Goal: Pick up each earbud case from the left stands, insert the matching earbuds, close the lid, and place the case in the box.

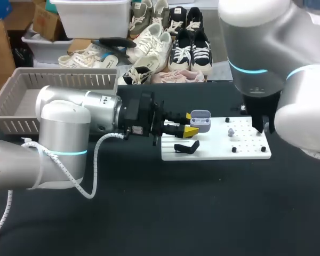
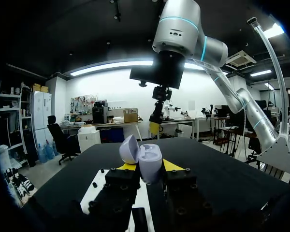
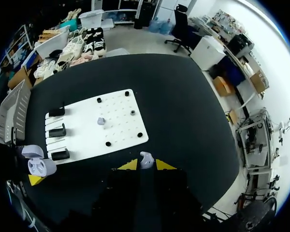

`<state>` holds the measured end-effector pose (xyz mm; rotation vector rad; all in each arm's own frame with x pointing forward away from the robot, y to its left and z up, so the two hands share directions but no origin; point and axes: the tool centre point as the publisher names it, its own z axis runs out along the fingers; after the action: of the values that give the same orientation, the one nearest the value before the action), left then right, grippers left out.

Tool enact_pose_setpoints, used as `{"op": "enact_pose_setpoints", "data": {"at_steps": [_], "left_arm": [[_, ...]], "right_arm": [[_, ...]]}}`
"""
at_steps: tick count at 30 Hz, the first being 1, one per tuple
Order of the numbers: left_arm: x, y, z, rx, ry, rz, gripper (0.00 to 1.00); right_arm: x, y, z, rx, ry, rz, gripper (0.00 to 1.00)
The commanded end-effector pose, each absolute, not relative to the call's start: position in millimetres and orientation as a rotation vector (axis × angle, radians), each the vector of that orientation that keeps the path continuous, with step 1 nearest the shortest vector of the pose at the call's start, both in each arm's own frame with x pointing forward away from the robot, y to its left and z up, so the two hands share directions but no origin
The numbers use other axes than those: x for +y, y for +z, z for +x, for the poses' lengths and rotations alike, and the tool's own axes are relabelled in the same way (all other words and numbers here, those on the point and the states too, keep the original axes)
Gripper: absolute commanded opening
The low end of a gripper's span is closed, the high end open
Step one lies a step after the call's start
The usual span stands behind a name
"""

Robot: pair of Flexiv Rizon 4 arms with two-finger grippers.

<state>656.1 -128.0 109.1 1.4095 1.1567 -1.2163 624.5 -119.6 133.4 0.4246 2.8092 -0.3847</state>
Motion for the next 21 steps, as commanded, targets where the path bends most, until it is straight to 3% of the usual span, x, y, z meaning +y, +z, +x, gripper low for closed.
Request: {"op": "enact_pose_setpoints", "data": {"at_steps": [1,12,21], "left_arm": [[-128,108,658,1.154,-1.219,1.412,0.0],[-128,108,658,1.154,-1.219,1.412,0.0],[-128,108,658,1.154,-1.219,1.412,0.0]], "right_arm": [[-118,135,628,2.826,-0.399,0.435,0.0],[-118,135,628,2.826,-0.399,0.435,0.0],[-103,142,630,2.76,-0.483,0.803,0.0]]}}
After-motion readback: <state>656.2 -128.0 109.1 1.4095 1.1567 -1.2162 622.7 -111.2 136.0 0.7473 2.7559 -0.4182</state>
